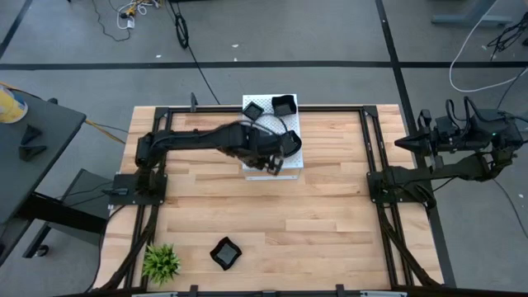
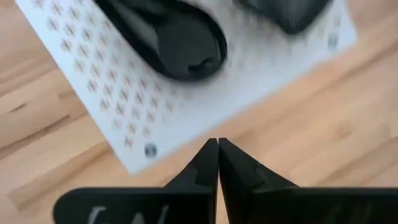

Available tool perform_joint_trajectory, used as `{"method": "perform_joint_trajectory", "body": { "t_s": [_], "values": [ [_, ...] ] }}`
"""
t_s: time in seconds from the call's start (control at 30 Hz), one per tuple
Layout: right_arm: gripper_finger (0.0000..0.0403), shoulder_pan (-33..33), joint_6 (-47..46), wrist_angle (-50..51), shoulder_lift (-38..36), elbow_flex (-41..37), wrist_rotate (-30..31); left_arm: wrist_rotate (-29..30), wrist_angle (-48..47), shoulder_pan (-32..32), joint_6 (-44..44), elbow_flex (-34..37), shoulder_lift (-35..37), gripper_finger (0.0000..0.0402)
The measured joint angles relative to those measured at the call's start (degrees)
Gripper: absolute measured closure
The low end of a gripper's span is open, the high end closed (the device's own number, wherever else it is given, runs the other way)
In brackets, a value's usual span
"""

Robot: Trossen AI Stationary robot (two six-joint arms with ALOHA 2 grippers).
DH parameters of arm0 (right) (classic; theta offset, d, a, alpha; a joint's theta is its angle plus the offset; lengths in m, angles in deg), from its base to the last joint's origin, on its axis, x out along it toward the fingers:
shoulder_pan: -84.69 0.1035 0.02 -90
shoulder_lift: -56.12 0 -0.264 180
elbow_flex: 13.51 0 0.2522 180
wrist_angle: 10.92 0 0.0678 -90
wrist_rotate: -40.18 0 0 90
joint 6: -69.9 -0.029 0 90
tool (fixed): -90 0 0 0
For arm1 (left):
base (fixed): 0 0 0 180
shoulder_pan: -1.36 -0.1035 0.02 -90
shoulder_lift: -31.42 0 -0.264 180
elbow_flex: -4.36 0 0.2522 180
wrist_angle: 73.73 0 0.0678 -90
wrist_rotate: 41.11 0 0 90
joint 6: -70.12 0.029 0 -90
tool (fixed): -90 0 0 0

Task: Pick & Place Mini shaped plates
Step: Stack the distorted square plate on top of the distorted square plate on the shelf

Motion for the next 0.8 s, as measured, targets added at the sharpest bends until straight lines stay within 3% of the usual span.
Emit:
{"method": "perform_joint_trajectory", "body": {
  "t_s": [0.6, 0.8],
  "values": [
    [0.0384, 0.0, 0.0, 0.0, 0.0, 0.0, 0.0, 0.1, -2.0, 10.0, 0.4, 0.0, 0.0, 0.0382],
    [0.0384, 0.0, 0.0, 0.0, 0.0, 0.0, 0.0, 0.1, -2.0, 11.9, -0.2, 0.0, -0.1, 0.0343]
  ]
}}
